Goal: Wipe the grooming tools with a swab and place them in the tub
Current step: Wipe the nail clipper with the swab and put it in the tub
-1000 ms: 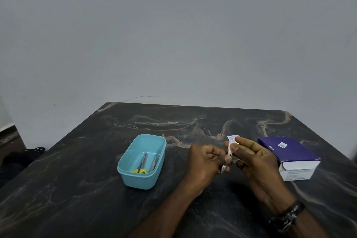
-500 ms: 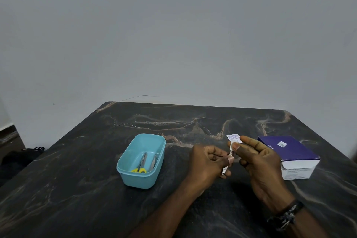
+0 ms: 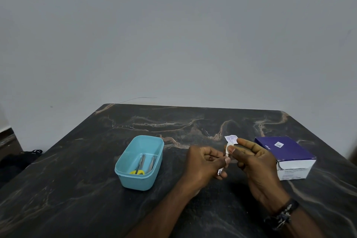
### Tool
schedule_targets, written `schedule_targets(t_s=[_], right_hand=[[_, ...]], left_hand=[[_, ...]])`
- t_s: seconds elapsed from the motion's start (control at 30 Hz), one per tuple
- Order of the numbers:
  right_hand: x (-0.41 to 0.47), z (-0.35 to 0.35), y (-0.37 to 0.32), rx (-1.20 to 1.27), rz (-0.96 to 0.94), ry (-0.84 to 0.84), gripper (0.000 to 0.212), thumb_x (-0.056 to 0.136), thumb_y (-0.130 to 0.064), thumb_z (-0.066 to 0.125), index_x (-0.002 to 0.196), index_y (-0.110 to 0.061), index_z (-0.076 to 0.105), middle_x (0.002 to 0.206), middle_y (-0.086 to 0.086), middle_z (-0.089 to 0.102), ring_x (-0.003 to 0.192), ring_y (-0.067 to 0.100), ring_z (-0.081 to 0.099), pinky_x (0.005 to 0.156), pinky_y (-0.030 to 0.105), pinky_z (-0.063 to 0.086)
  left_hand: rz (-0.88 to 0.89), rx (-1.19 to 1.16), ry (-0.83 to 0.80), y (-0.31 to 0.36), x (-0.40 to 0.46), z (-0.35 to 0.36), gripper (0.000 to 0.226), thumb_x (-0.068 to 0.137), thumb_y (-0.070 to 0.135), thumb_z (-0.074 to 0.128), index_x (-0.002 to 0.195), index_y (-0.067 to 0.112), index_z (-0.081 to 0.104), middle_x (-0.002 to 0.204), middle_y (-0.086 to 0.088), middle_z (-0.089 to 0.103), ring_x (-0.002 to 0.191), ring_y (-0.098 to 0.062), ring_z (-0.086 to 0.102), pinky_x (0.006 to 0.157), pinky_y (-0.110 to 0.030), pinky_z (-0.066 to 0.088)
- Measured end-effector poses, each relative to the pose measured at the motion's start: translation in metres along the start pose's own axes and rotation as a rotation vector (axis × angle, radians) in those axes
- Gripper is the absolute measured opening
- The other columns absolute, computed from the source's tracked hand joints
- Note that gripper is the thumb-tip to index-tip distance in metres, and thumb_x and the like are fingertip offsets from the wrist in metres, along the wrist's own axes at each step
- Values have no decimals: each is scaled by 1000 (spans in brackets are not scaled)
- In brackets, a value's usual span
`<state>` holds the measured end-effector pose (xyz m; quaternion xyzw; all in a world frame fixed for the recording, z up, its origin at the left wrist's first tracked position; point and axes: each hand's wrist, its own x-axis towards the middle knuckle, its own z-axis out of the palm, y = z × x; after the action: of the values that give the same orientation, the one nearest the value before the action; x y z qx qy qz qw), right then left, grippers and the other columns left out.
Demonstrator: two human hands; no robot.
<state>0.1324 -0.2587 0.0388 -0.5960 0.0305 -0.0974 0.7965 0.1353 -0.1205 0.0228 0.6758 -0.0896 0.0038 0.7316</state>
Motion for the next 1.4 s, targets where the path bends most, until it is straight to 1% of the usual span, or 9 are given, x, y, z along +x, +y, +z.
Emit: schedule_targets(t_s=[0.07, 0.13, 0.3, 0.47, 0.77, 0.87, 1.1, 1.23, 1.4], right_hand=[[0, 1, -1, 29, -1, 16, 40, 75, 3, 74, 112, -5, 62, 83, 8, 78, 63, 9, 71, 52, 18, 49], [0, 1, -1, 55, -4, 25, 39, 75, 1, 73, 112, -6, 62, 80, 6, 78, 61, 6, 70, 46, 13, 46], [-1, 2, -1, 9, -1, -14, 40, 75, 0, 74, 112, -5, 63, 82, 6, 78, 65, 8, 71, 60, 23, 46], [-5, 5, 0, -20, 23, -65, 38, 76, 5, 71, 113, -1, 61, 78, 6, 77, 61, 9, 71, 46, 14, 48], [-3, 2, -6, 44, -11, 22, 40, 76, 4, 72, 114, -3, 61, 81, 7, 76, 58, 5, 69, 47, 15, 49], [-4, 2, -5, 16, -18, 3, 41, 75, 1, 73, 114, -3, 62, 79, 5, 77, 61, 6, 70, 52, 18, 49], [-9, 8, -5, -25, -4, -72, 36, 77, 5, 71, 111, 0, 62, 75, 5, 77, 57, 5, 69, 47, 12, 48], [-8, 5, -5, -17, -31, -18, 40, 75, 6, 72, 113, 0, 62, 78, 7, 77, 61, 8, 71, 48, 12, 49], [-7, 5, -8, 60, -54, 43, 40, 77, 6, 71, 115, 1, 61, 83, 10, 73, 51, 2, 65, 46, 12, 48]], left_hand=[[-4, 4, -5, 0, 0, 0, 14, 80, 9, 76, 86, -1, 67, 69, -11, 70, 48, -18, 64, 47, -26, 52], [-5, 5, -13, -1, 0, 1, 11, 79, 8, 77, 83, 3, 68, 68, -10, 70, 48, -17, 64, 48, -26, 52], [-5, 3, 7, -1, 1, -1, 11, 80, 11, 76, 82, 5, 68, 68, -10, 71, 50, -19, 65, 49, -27, 53], [19, 7, 47, -2, 2, -4, 10, 81, 10, 75, 83, 3, 68, 73, -15, 72, 53, -23, 66, 49, -28, 53], [-10, -10, -38, -2, -2, 2, 13, 81, 10, 76, 86, 2, 66, 69, -12, 70, 48, -20, 65, 46, -25, 52], [0, -14, -1, -3, -1, 3, 12, 80, 11, 77, 83, 5, 66, 71, -15, 70, 48, -21, 65, 48, -27, 52], [41, -9, 61, -3, 1, -2, 12, 80, 12, 77, 84, 6, 67, 74, -17, 73, 53, -25, 67, 49, -29, 54], [24, 0, 16, -2, 1, 0, 13, 80, 11, 77, 84, 4, 67, 71, -14, 72, 48, -22, 65, 44, -25, 51], [2, -4, -27, -1, -1, 3, 13, 79, 9, 77, 84, 5, 66, 67, -9, 69, 41, -16, 61, 42, -23, 49]])
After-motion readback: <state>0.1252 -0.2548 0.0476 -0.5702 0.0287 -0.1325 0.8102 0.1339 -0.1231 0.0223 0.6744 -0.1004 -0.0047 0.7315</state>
